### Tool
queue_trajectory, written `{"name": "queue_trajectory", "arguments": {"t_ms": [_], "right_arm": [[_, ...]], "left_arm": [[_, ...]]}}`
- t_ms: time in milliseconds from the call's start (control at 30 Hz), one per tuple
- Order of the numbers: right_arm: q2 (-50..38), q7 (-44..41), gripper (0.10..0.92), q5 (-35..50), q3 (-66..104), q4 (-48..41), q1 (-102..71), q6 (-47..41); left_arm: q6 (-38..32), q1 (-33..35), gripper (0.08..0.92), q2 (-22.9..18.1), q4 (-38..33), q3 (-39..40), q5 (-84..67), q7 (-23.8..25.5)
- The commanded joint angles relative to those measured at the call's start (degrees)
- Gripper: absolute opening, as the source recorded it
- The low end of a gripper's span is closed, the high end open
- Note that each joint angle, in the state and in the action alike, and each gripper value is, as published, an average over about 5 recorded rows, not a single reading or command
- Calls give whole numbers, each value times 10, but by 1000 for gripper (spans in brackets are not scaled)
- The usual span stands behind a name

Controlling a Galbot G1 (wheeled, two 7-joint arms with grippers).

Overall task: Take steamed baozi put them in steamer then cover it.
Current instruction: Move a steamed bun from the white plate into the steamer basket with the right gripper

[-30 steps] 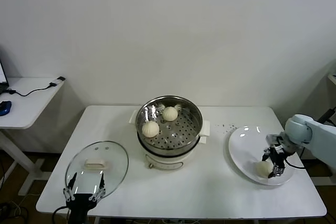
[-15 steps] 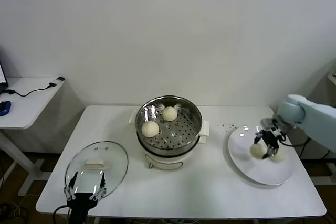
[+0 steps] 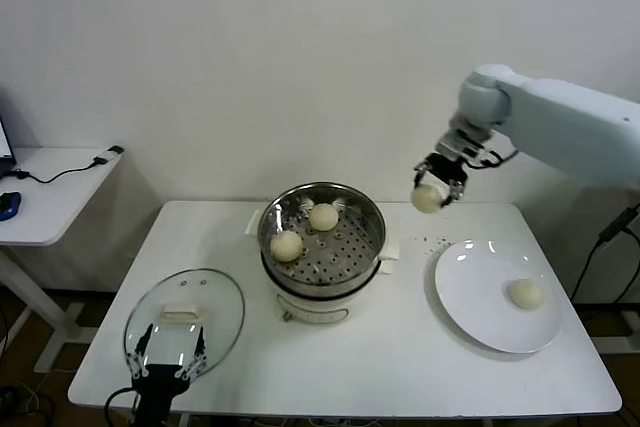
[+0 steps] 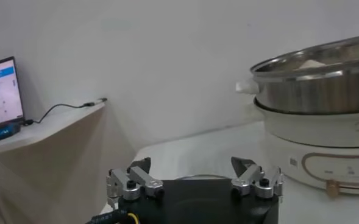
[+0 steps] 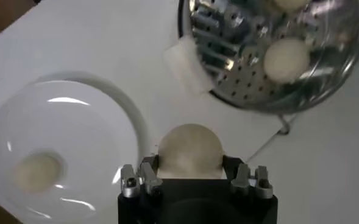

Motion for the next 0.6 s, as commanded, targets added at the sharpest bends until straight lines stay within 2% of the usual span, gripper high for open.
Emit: {"name": "queue_trajectory", "arguments": {"t_ms": [33, 233, 600], "right_arm": [[146, -2, 687, -9, -14, 43, 33, 88], [164, 10, 687, -47, -14, 74, -22, 107], [181, 19, 687, -103, -13, 74, -98, 127]], "left_arm": [[-1, 2, 823, -1, -1, -2, 0, -1], [-3, 9, 823, -7, -2, -5, -4, -5], [-2, 8, 823, -11, 2, -10, -10, -6]]}}
